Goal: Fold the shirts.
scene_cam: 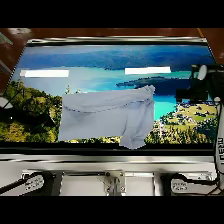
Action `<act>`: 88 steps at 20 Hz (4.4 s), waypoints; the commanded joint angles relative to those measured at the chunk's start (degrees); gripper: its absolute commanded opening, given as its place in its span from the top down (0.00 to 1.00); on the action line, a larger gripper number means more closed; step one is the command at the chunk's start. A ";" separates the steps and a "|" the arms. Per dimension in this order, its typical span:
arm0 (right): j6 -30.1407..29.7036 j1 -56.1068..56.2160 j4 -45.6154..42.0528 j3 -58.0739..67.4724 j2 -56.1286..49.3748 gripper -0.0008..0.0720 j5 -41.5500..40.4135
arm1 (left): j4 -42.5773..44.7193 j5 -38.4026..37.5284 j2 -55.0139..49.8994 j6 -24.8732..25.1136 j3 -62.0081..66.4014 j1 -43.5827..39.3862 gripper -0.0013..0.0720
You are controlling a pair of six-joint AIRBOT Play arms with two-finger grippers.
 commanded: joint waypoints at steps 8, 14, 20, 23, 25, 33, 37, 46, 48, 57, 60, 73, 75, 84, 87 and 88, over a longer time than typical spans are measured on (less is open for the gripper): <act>-6.40 -11.15 21.75 -8.79 0.68 0.11 2.69 | -14.25 10.45 -1.86 8.85 -13.64 9.49 0.01; -6.47 -9.73 20.83 -8.79 0.68 0.11 0.61 | -16.28 13.66 -9.20 9.92 -13.62 1.66 0.02; -5.81 -9.77 17.00 -13.14 0.63 0.11 2.14 | -23.89 20.79 -9.75 8.94 -13.62 -2.80 0.93; -10.86 -9.70 30.25 -22.23 0.63 0.11 -0.66 | -23.89 20.39 -9.68 10.21 -13.62 -2.80 0.94; -13.84 -9.73 38.25 -28.06 0.63 0.11 -5.70 | -23.91 20.24 -9.31 10.19 -13.62 -2.80 0.94; -12.31 0.42 42.07 -36.28 0.61 0.12 -21.29 | -23.91 19.06 -5.84 10.60 -13.57 -2.80 0.94; -8.41 5.51 44.15 -36.22 0.70 0.88 -26.77 | -23.91 18.88 -3.89 10.91 -12.50 -2.80 0.94; -23.61 1.51 46.45 -9.97 26.16 0.90 -18.43 | -23.96 21.16 21.94 11.87 19.41 -2.82 0.94; -24.00 1.05 45.75 0.31 33.86 0.90 -23.30 | -23.93 26.73 28.59 11.91 29.53 -2.82 0.94; -12.28 1.05 33.09 20.57 51.93 0.90 -23.98 | -11.54 27.52 46.36 -2.08 47.21 -2.78 0.94; -5.49 1.05 25.62 20.57 56.11 0.90 -15.58 | -0.61 14.71 48.39 -6.99 47.21 -2.78 0.94; -0.61 1.11 18.64 4.39 38.58 0.90 12.96 | 3.82 2.27 44.00 -3.72 8.22 -2.80 0.94; -1.51 1.11 22.84 -5.07 33.03 0.90 0.87 | 3.41 10.49 37.86 -3.56 2.40 -2.82 0.94; -3.80 7.74 34.56 -10.93 3.96 0.90 -46.16 | -26.97 34.67 0.74 16.00 6.16 -4.61 0.94; -3.80 9.97 34.53 -10.93 -0.50 0.90 -58.10 | -29.70 41.92 -5.27 23.19 8.98 -7.61 0.94; -3.80 10.49 34.56 -10.93 -1.68 0.90 -59.87 | -29.73 45.35 -6.60 23.37 9.16 -8.55 0.94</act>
